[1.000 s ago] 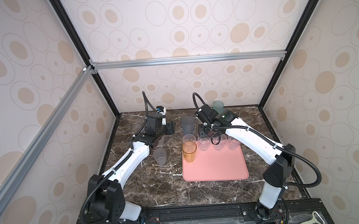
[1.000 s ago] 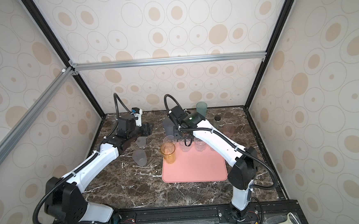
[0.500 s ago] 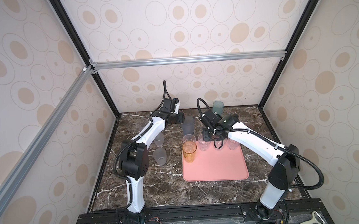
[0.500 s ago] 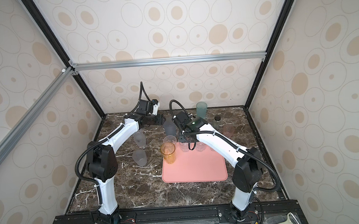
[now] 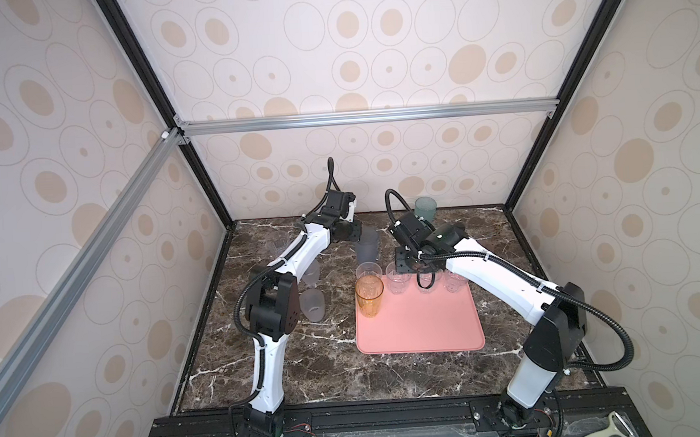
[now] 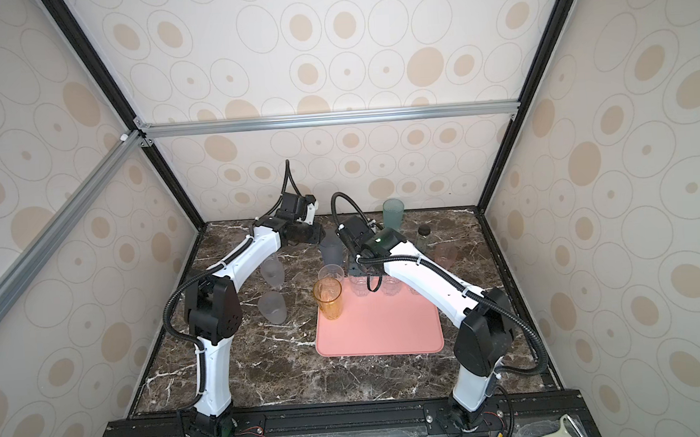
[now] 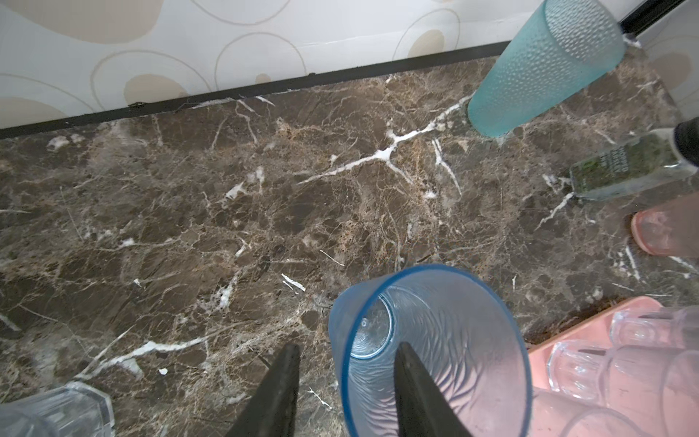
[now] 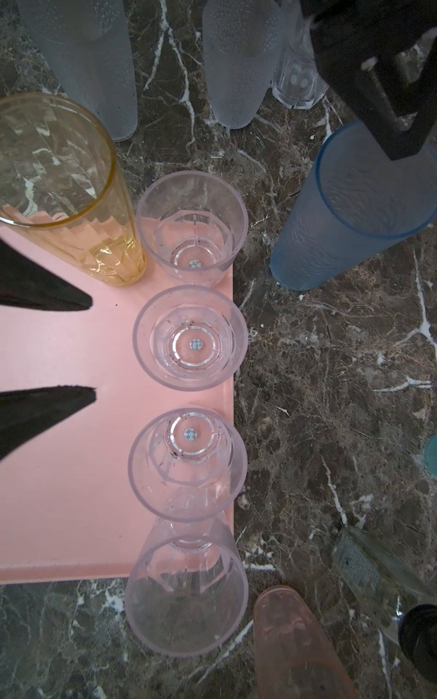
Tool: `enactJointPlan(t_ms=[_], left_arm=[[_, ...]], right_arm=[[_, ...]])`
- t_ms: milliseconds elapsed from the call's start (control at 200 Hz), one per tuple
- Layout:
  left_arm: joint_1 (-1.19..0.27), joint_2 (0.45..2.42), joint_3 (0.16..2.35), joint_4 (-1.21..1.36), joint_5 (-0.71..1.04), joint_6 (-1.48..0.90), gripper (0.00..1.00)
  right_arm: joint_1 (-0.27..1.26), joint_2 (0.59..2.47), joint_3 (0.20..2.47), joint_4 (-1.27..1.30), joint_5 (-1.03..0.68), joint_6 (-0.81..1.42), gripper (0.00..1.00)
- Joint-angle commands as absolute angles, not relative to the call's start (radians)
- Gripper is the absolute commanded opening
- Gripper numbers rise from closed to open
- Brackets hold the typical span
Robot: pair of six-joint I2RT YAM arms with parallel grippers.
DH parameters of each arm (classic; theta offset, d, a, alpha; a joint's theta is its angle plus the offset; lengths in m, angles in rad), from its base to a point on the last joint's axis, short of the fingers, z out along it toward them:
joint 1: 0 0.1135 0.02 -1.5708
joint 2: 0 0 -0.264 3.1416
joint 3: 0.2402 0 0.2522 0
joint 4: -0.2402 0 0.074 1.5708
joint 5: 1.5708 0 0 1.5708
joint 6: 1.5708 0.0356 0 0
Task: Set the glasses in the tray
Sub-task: 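Grasp the blue frosted cup with the left gripper and lift it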
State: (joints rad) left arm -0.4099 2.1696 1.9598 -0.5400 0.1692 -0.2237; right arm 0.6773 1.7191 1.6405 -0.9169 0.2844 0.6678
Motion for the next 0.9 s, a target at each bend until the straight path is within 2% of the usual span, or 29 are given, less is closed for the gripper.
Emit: enactJointPlan(t_ms=[0,355,470,675,895], left_arm=[[-0.427,2.198,2.034,-0.594,0.130,-0.195,0.38],[-0.447,2.213,2.066,-0.602,0.077,-0.188,0.11],[-0.447,2.192,2.080,-0.610,0.064,-0.189,0.06],[-0.453,2.078,2.041,-0.568,0.045,-0.232,0.00],[-0.503,1.852,1.759,-0.361,0.017,-0.369,0.00]], right_arm=[[0.671,1.704,1.619,-0.917,0.290,0.682,0.36],[0.672,1.700,1.597,-0.910,0.287,0.683,0.36],[0.672,1.697,1.601,-0.908,0.292,0.681,0.36],[0.671,1.681,1.671,-0.910,0.308,0.662,0.36],[0.678,1.663,1.748,-0.845,0.337,0.671,0.42]])
